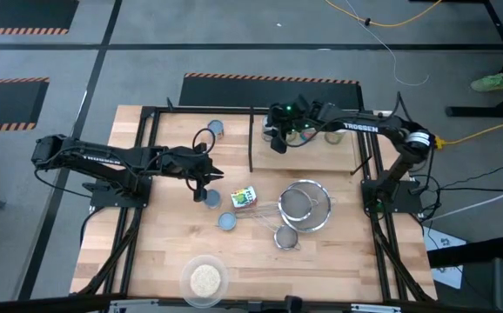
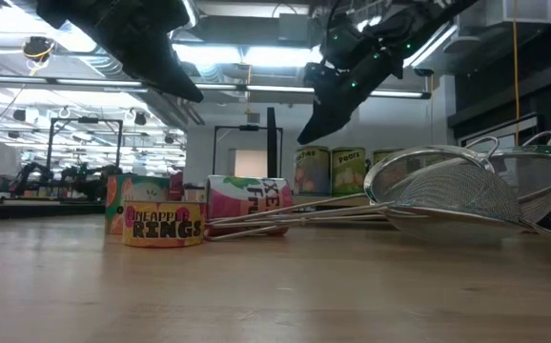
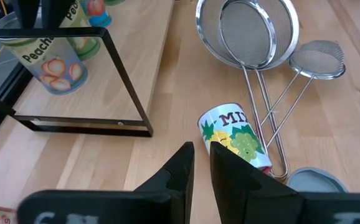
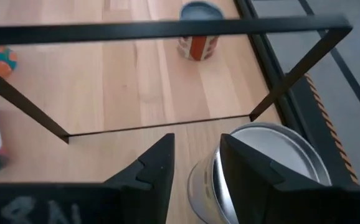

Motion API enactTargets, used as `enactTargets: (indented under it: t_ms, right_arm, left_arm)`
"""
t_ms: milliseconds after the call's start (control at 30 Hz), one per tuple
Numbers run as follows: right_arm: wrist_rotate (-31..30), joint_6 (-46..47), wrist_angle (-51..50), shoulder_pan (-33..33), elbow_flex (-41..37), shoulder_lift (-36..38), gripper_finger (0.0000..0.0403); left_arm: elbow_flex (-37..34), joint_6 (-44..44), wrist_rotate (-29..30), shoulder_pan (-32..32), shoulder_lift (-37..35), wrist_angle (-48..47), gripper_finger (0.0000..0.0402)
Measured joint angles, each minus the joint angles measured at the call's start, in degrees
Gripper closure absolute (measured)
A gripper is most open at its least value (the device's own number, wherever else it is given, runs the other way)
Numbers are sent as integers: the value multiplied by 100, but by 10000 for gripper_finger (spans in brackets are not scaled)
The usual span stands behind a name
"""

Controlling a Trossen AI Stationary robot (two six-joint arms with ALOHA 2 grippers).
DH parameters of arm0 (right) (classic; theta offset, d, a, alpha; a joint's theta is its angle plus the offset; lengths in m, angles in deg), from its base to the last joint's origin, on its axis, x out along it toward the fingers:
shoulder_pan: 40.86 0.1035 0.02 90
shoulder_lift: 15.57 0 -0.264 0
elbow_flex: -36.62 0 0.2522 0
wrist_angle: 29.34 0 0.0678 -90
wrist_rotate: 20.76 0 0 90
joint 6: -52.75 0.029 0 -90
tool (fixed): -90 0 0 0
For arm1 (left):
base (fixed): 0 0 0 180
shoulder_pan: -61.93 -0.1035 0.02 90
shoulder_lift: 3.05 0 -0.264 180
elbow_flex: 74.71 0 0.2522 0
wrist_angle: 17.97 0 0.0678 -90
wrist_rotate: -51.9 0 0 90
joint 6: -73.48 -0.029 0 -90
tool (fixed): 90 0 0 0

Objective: Pick and place cans onto a shelf
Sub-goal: Put the canned peaches on the shelf

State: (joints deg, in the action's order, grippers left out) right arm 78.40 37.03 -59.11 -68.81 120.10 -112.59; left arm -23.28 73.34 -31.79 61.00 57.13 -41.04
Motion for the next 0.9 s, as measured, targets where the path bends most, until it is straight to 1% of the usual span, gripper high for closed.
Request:
enactTargets:
  t_ms: [167, 700, 800, 900]
  right_arm:
    - [-217, 0, -1, -2, 0, -94, 270]
    - [-213, 2, 1, -2, 4, -110, 270]
    - [-213, 2, -1, -2, 4, -110, 281]
    - [-213, 2, -1, -2, 4, -110, 305]
  left_arm:
    - [0, 2, 0, 0, 0, -2, 357]
    - [0, 7, 0, 0, 1, -3, 357]
    - [0, 15, 0, 0, 0, -2, 357]
    - [0, 21, 1, 0, 0, -2, 357]
